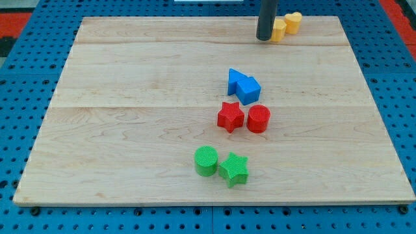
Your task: Nudge the blue cube
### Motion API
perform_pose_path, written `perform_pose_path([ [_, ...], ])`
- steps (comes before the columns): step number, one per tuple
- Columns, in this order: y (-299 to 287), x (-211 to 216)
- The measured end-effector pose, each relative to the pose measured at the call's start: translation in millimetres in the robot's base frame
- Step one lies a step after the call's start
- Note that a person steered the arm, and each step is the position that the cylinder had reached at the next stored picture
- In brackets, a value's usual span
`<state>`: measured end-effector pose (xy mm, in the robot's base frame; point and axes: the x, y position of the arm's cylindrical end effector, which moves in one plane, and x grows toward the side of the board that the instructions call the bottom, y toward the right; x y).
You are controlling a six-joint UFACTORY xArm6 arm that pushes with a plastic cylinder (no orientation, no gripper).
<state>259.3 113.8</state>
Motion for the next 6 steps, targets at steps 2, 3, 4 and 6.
perform_pose_path([
  [2,1,57],
  [3,10,98],
  [4,12,143],
  [6,-45,165],
])
